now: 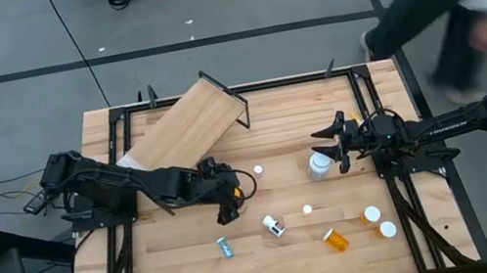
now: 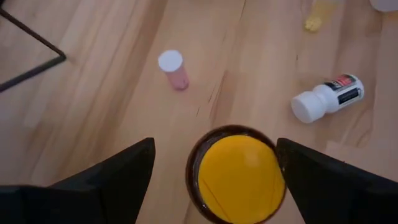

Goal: Pick and place medicine bottles onto shelf by color
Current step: Put the large yellow pill bottle on the shelf

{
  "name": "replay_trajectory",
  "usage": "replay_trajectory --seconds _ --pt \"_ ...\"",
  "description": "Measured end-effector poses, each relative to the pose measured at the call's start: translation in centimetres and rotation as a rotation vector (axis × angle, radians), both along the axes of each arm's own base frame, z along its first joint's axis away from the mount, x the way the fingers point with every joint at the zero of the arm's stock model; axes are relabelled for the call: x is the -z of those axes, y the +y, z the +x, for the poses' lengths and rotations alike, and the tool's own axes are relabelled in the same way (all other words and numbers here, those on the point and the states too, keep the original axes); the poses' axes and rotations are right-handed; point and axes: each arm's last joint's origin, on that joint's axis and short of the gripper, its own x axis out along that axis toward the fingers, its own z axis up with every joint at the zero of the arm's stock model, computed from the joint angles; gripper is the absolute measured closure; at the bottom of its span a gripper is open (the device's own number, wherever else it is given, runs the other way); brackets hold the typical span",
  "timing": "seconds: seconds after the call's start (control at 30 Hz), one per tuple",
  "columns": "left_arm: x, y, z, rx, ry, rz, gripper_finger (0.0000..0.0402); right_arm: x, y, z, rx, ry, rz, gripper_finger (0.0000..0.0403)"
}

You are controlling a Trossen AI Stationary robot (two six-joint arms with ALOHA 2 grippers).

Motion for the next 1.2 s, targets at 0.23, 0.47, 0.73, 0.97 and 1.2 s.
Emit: replay_trajectory --seconds 0.23,0.47,0.73,0.97,1.2 --pt "0.8 -0.1 -0.3 -0.02 0.072 -0.047 0.0058 0.0 0.0 0.0 0.0 0.0 0.0 0.0192" --pt "0.9 -0.4 -0.3 -0.017 0.068 -0.071 0.0059 0.0 0.0 0.0 0.002 0.0 0.0 0.0192" --pt "1.8 -0.5 0.3 -0.027 0.082 -0.055 0.0069 0.0 0.0 0.0 0.006 0.001 0.0 0.0192" --pt "2.1 -0.5 0.6 -0.026 0.073 -0.057 0.0093 0.1 0.0 0.0 0.008 0.009 0.0 0.0192" --pt "2.0 -0.4 0.7 -0.024 0.065 -0.049 0.0133 0.1 0.0 0.0 0.008 0.01 0.0 0.0192"
